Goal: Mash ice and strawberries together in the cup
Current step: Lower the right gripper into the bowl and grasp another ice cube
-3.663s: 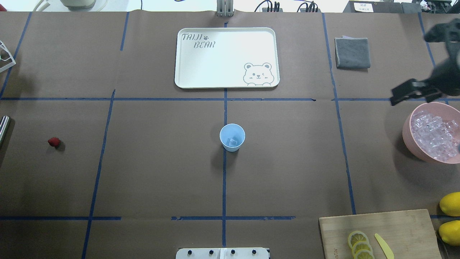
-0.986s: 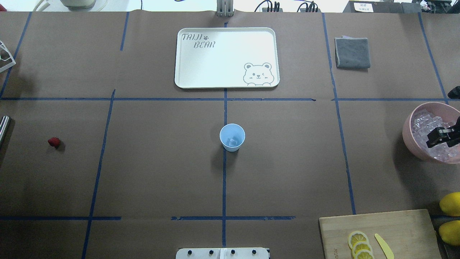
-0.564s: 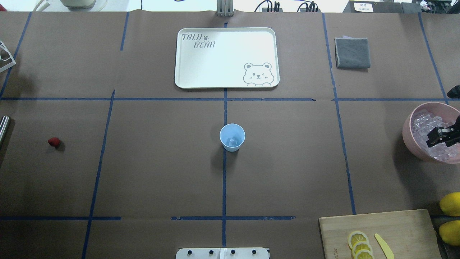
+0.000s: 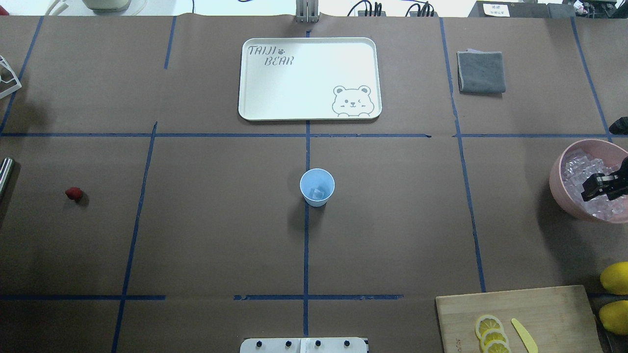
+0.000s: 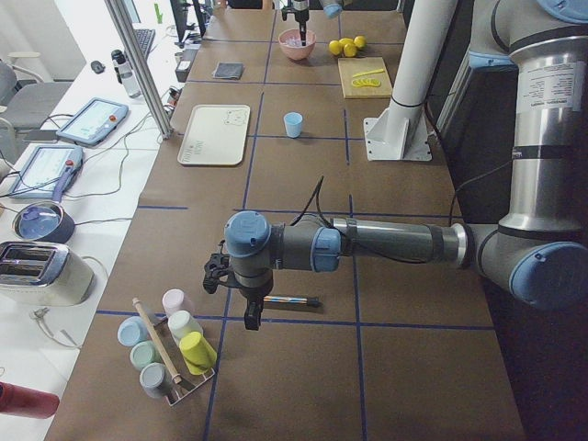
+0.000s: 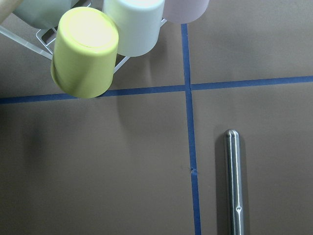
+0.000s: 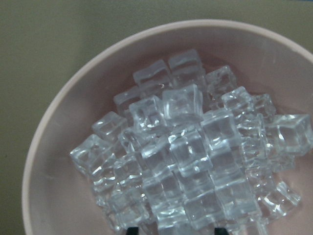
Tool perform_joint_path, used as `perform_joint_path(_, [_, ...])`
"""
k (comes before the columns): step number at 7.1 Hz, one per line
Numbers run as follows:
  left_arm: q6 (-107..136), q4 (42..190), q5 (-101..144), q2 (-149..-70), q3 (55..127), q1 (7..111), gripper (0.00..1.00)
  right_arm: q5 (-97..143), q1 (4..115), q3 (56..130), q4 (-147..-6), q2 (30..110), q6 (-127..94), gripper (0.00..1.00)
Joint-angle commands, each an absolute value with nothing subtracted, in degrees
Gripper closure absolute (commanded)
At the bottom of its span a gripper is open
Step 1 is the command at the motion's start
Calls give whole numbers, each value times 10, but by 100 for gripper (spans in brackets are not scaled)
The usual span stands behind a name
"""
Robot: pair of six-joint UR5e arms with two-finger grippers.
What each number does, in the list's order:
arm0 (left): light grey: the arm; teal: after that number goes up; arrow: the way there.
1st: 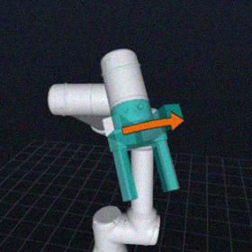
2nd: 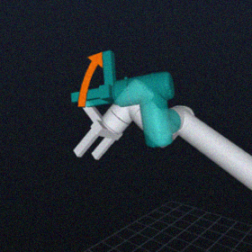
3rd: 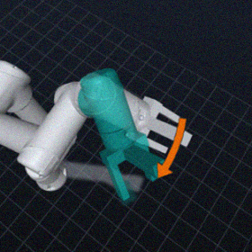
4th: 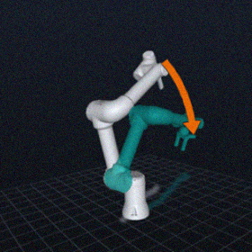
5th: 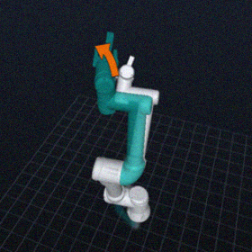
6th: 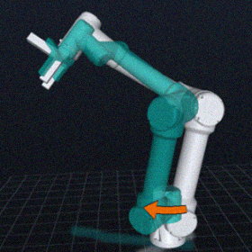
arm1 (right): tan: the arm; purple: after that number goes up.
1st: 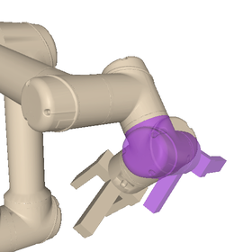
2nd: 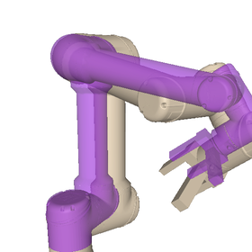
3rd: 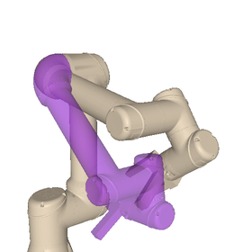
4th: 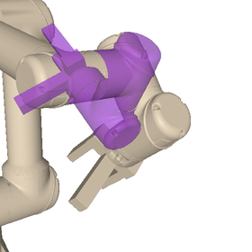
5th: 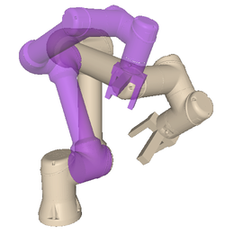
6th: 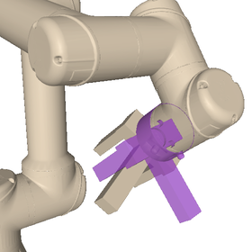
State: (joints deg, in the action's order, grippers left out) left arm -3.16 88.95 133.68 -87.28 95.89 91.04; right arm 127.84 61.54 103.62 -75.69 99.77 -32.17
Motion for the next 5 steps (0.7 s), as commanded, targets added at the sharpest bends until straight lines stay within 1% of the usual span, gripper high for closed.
perform_joint_path(1, [-33,889,1337,-873,959,910,0,1277,613,1035,-758,998,-322,39])
perform_joint_path(2, [-32,889,1337,-873,960,911,0,1277,613,1032,-758,998,-322,39])
perform_joint_path(3, [-32,889,1337,-873,960,910,0,1277,613,1032,-758,998,-322,48])
perform_joint_path(4, [-32,889,1337,-873,961,911,0,1277,612,1032,-758,998,-321,71])
perform_joint_path(5, [-32,889,1337,-873,961,911,0,1277,612,1034,-758,998,-320,91])
